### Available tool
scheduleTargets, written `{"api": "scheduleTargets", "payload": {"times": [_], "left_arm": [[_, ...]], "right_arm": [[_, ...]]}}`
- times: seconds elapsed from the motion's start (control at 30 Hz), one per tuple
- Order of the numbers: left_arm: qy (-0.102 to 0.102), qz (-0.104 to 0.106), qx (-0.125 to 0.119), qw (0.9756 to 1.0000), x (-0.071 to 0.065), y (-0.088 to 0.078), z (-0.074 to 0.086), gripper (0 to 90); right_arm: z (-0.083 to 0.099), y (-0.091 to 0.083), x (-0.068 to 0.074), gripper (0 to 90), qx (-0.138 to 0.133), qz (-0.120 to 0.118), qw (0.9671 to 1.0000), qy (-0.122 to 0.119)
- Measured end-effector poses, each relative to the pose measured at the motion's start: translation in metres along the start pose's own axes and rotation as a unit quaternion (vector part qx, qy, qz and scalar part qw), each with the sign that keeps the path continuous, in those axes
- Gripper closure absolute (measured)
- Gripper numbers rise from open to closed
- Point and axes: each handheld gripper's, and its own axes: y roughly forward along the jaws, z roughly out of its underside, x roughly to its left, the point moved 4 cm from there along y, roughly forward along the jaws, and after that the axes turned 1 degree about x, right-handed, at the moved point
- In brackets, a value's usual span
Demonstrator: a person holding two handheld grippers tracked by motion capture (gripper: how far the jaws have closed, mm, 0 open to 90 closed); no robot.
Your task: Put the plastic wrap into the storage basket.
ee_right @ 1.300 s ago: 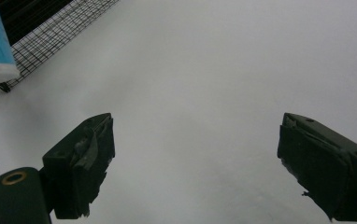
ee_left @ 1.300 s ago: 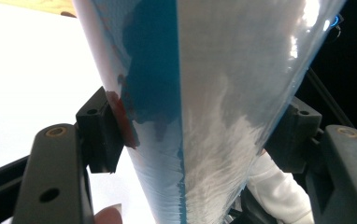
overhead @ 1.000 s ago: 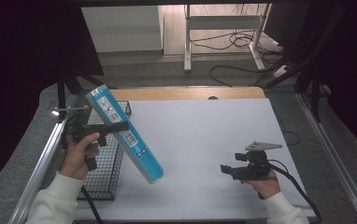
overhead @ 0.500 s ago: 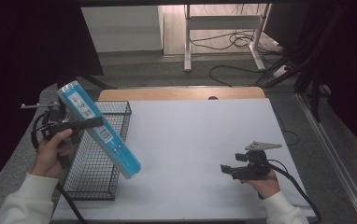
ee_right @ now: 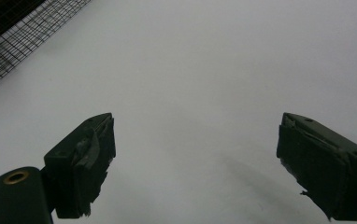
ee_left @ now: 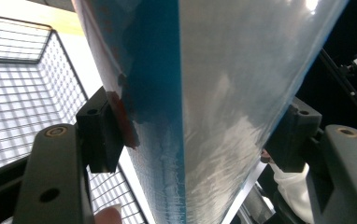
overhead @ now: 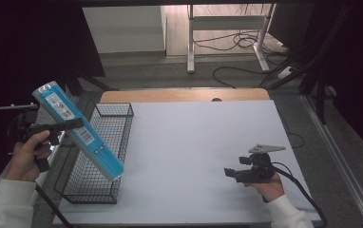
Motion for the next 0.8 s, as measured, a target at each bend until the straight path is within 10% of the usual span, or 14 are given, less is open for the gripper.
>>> {"api": "scheduleTargets", "payload": {"times": [0.4,0.8], "left_arm": [[-0.002,-0.043,0.013,0.9990,0.011,-0.034,-0.004,31.9],[0.003,-0.065,0.063,0.9959,0.029,-0.017,0.003,31.9]], "right_arm": [[0.001,0.000,-0.002,12.2,0.001,0.003,1.0000,0.004],[0.001,0.000,-0.002,12.2,0.003,0.004,1.0000,0.005]]}}
